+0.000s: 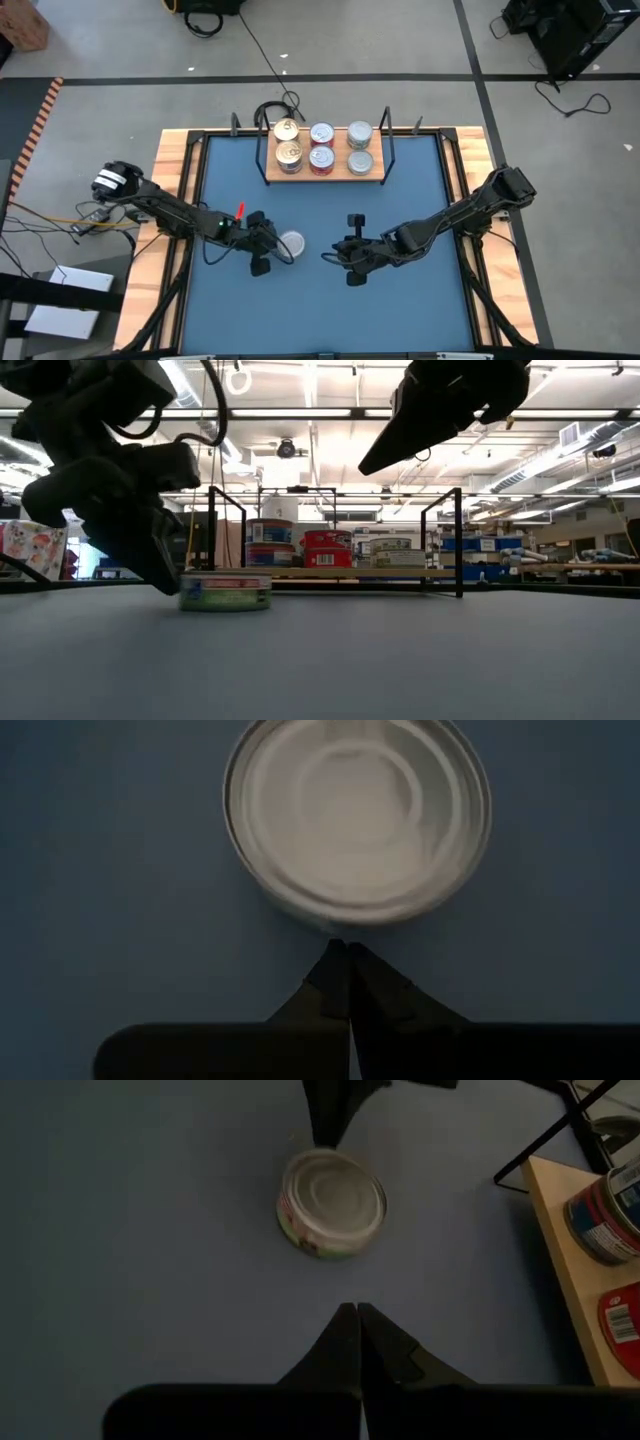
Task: Stack canned seafood by type on shelf
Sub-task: Stack the green tuna can on top of the other green tuna can on the shelf
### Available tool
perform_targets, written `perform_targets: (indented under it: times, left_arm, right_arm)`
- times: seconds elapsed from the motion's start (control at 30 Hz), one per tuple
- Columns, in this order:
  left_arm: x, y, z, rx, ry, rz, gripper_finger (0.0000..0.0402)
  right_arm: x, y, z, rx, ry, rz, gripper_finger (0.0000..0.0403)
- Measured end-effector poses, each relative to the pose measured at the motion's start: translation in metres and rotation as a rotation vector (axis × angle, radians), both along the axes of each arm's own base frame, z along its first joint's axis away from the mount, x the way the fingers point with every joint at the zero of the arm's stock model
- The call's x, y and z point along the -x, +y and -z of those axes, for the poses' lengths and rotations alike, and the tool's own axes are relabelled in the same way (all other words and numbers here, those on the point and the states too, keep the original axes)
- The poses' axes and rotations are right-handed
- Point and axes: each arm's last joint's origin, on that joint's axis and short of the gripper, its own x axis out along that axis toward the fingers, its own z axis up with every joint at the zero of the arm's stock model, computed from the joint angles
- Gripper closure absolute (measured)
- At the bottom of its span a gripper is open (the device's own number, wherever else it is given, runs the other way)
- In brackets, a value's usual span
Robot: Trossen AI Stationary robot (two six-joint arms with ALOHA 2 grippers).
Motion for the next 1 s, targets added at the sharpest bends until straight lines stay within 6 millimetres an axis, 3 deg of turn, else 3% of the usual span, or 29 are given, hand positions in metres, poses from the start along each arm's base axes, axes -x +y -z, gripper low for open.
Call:
perform_targets:
  times: [0.47, 0.77, 1.0]
  left_arm:
    - [-0.026, 0.002, 0.012, 0.007, -0.138, 0.044, 0.0401]
    - [-0.054, -0.005, 0.011, -0.041, -0.196, 0.115, 0.0401]
    - [-0.068, -0.009, 0.022, -0.069, -0.201, 0.146, 0.0401]
  right_arm:
    - [-0.001, 0.001, 0.0, -0.093, 0.007, -0.021, 0.0398]
    - [-0.01, -0.015, -0.002, -0.258, -0.032, 0.068, 0.0391]
    - [-0.015, -0.027, 0.004, -0.262, -0.017, 0.106, 0.0355]
